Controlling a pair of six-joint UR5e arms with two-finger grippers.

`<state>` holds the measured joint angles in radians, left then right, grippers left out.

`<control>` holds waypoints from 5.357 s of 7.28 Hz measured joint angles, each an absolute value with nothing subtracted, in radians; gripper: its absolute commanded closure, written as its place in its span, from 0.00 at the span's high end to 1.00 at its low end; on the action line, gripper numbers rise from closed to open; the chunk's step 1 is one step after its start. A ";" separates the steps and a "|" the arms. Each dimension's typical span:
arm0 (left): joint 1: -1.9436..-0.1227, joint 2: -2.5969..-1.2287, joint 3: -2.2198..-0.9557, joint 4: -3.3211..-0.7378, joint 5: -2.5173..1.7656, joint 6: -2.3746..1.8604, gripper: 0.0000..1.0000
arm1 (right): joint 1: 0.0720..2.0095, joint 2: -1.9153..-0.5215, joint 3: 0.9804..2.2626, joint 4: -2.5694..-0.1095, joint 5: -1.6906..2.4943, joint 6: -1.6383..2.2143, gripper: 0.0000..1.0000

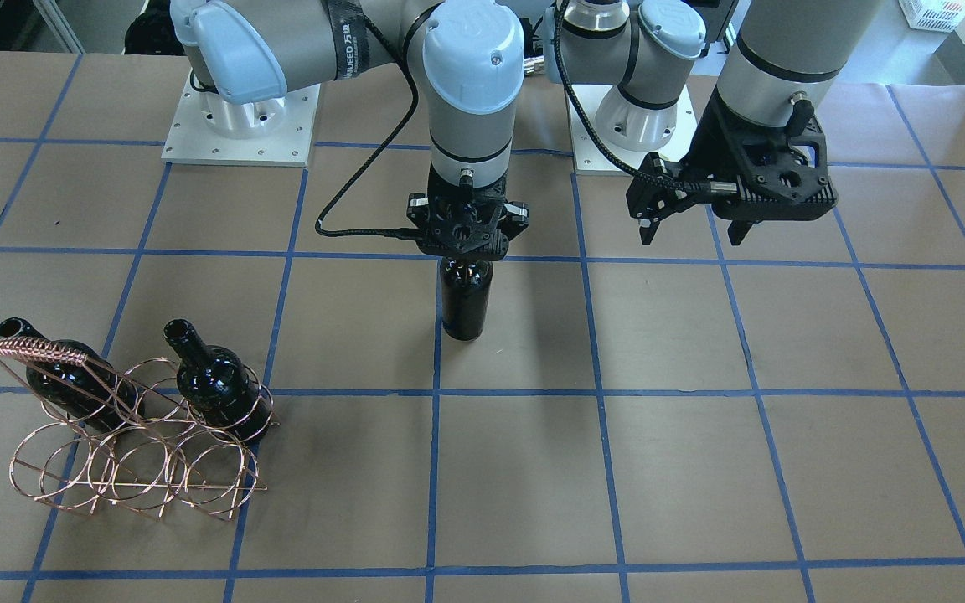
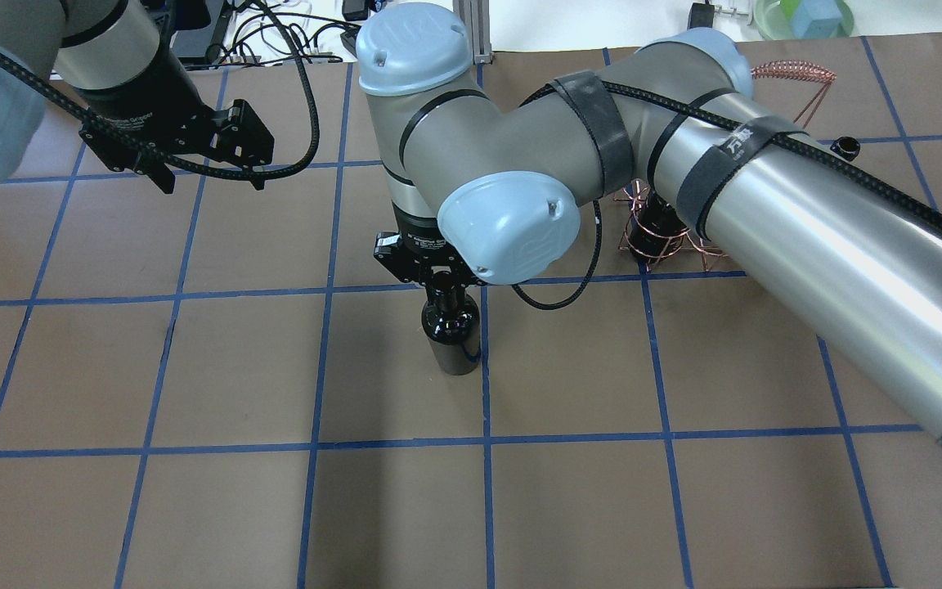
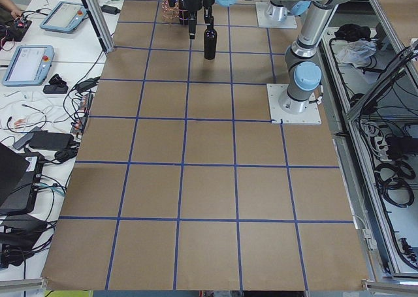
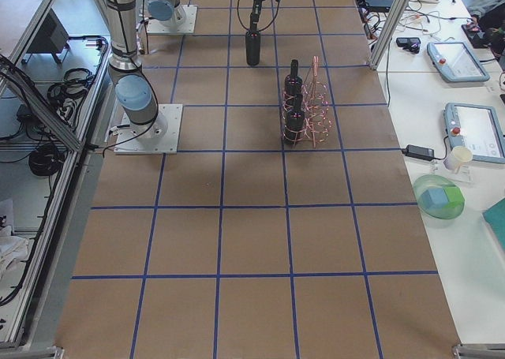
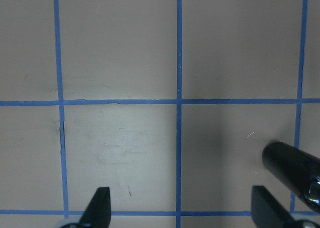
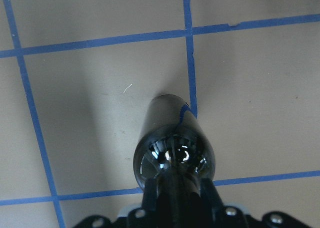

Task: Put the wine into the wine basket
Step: 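Lower the right gripper and grasp the bottle neck, then lift the bottle with the right gripper and carry it to the wire rack, then lower the bottle into the empty middle rack slot with the right gripper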

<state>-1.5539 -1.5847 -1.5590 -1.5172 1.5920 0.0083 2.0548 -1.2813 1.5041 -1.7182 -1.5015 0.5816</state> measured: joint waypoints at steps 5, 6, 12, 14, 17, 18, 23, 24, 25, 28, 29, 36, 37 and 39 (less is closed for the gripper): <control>-1.553 -1.583 -1.560 -1.516 1.592 0.008 1.00 | 1.854 -1.474 1.487 -1.496 -1.569 0.324 0.00; -1.552 -1.583 -1.560 -1.516 1.593 0.008 1.00 | 1.749 -1.505 1.486 -1.454 -1.592 0.205 0.00; -1.550 -1.583 -1.560 -1.518 1.604 0.009 1.00 | 1.429 -1.505 1.397 -1.417 -1.640 -0.155 0.00; -1.548 -1.583 -1.560 -1.517 1.603 0.009 1.00 | 1.427 -1.435 1.317 -1.421 -1.611 -0.152 0.00; -1.545 -1.582 -1.559 -1.516 1.601 0.009 1.00 | 1.425 -1.380 1.305 -1.467 -1.614 -0.166 0.00; -1.541 -1.581 -1.559 -1.516 1.601 0.009 1.00 | 1.424 -1.363 1.306 -1.493 -1.615 -0.170 0.00; -1.536 -1.579 -1.559 -1.523 1.606 0.009 1.00 | 1.424 -1.338 1.324 -1.533 -1.615 -0.174 0.00; -1.536 -1.579 -1.559 -1.523 1.606 0.009 1.00 | 1.424 -1.334 1.341 -1.553 -1.615 -0.175 0.00; -1.537 -1.578 -1.559 -1.523 1.606 0.009 1.00 | 1.424 -1.326 1.363 -1.588 -1.616 -0.177 0.00; -1.538 -1.580 -1.559 -1.519 1.603 0.008 1.00 | 1.424 -1.299 1.428 -1.679 -1.616 -0.193 0.00; -1.539 -1.582 -1.560 -1.518 1.603 0.008 1.00 | 1.424 -1.296 1.433 -1.684 -1.617 -0.197 0.00; -1.542 -1.587 -1.559 -1.513 1.602 0.012 1.00 | 1.425 -1.391 1.436 -1.638 -1.612 -0.188 1.00; -1.542 -1.587 -1.559 -1.512 1.602 0.012 1.00 | 1.428 -1.452 1.436 -1.596 -1.605 -0.186 1.00; -1.543 -1.587 -1.558 -1.512 1.600 0.012 1.00 | 1.437 -1.577 1.436 -1.494 -1.536 -0.195 1.00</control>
<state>-1.5429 -1.5874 -1.5585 -1.5125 1.6005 0.0119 1.4367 -1.5774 1.4362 -1.4944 -1.5359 -0.1947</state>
